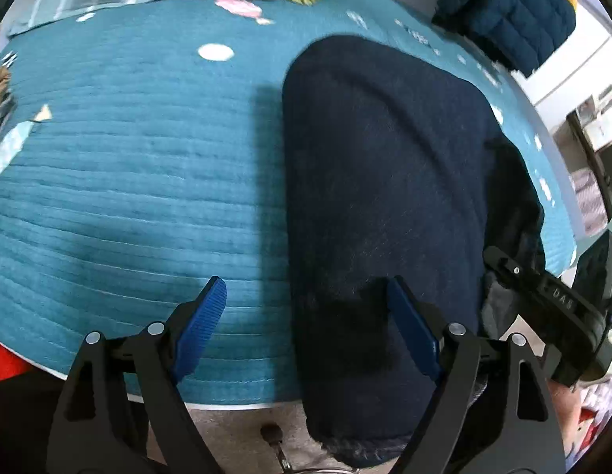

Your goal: Fold large clothes

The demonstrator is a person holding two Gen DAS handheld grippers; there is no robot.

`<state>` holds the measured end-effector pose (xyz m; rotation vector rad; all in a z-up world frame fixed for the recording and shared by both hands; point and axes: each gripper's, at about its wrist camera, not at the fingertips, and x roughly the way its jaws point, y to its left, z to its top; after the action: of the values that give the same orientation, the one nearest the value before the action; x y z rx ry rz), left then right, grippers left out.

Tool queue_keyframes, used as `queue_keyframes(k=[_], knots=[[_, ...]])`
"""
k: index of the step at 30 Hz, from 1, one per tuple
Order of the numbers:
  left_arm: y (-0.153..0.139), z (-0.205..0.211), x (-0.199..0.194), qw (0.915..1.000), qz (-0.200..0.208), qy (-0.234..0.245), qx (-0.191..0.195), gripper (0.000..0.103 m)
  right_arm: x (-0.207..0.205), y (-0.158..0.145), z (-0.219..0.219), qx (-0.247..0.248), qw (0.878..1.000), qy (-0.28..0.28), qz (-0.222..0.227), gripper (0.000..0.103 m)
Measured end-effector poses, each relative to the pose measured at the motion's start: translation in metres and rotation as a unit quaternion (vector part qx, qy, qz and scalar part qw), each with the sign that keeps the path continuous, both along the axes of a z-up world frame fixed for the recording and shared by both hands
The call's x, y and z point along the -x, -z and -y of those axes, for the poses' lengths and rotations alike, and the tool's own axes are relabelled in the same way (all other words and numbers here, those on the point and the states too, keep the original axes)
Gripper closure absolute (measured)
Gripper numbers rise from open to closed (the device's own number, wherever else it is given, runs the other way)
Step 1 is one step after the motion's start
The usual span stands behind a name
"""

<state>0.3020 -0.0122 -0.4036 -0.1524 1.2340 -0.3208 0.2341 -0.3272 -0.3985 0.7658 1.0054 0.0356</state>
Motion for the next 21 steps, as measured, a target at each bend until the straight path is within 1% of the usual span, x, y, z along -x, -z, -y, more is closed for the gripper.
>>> queue_keyframes(k=[1,2,4,8,9,10,12,13,14,15,16,17,18,19,20,21], knots=[[0.004,0.005,0.001,1.0,0.0,0.002,-0.007,0.019,0.001,0.001,0.004,-0.005,1.0,0.006,-0.001,0.078],[0.005,0.009,0.002,0.9998,0.004,0.003,-0.017,0.019,0.006,-0.003,0.011,0.001,1.0,0.018,0.002,0.076],[0.006,0.011,0.003,0.9996,0.009,0.006,-0.026,0.019,0.014,-0.016,0.02,0.024,0.999,0.033,0.014,0.071],[0.011,0.02,0.0,0.9992,0.004,0.004,-0.04,0.017,0.028,-0.052,0.036,0.087,0.993,0.062,0.053,0.07],[0.01,0.023,0.002,0.9987,0.012,0.007,-0.05,0.017,0.031,-0.065,0.035,0.097,0.991,0.051,0.08,0.07],[0.008,0.027,0.003,0.998,0.019,0.011,-0.06,0.017,0.029,-0.069,0.031,0.097,0.99,0.036,0.092,0.071],[0.007,0.034,0.004,0.9974,0.024,0.016,-0.066,0.017,0.016,-0.072,0.014,0.088,0.99,-0.024,0.105,0.072],[0.007,0.037,0.003,0.9974,0.022,0.017,-0.066,0.017,0.007,-0.065,0.005,0.078,0.991,-0.054,0.095,0.073],[0.007,0.037,0.002,0.9971,0.023,0.017,-0.071,0.017,0.001,-0.058,-0.001,0.071,0.992,-0.07,0.081,0.073],[0.006,0.041,0.002,0.9961,0.028,0.02,-0.081,0.017,-0.003,-0.048,-0.006,0.074,0.992,-0.083,0.059,0.074],[0.005,0.043,0.003,0.9952,0.033,0.024,-0.089,0.017,-0.007,-0.031,-0.014,0.093,0.991,-0.1,0.012,0.074],[0.004,0.045,0.005,0.9944,0.037,0.027,-0.095,0.017,-0.009,-0.016,-0.016,0.107,0.988,-0.105,-0.025,0.074],[0.004,0.045,0.005,0.9944,0.037,0.03,-0.095,0.017,-0.008,-0.001,-0.014,0.108,0.988,-0.103,-0.042,0.082],[0.005,0.044,0.005,0.9953,0.027,0.035,-0.086,0.017,-0.005,0.012,-0.007,0.111,0.988,-0.097,-0.054,0.099],[0.005,0.041,0.005,0.9967,0.014,0.036,-0.071,0.017,-0.005,0.014,-0.003,0.114,0.988,-0.089,-0.059,0.103],[0.004,0.04,0.006,0.9974,0.009,0.034,-0.063,0.016,-0.004,0.014,0.003,0.1,0.99,-0.083,-0.059,0.103]])
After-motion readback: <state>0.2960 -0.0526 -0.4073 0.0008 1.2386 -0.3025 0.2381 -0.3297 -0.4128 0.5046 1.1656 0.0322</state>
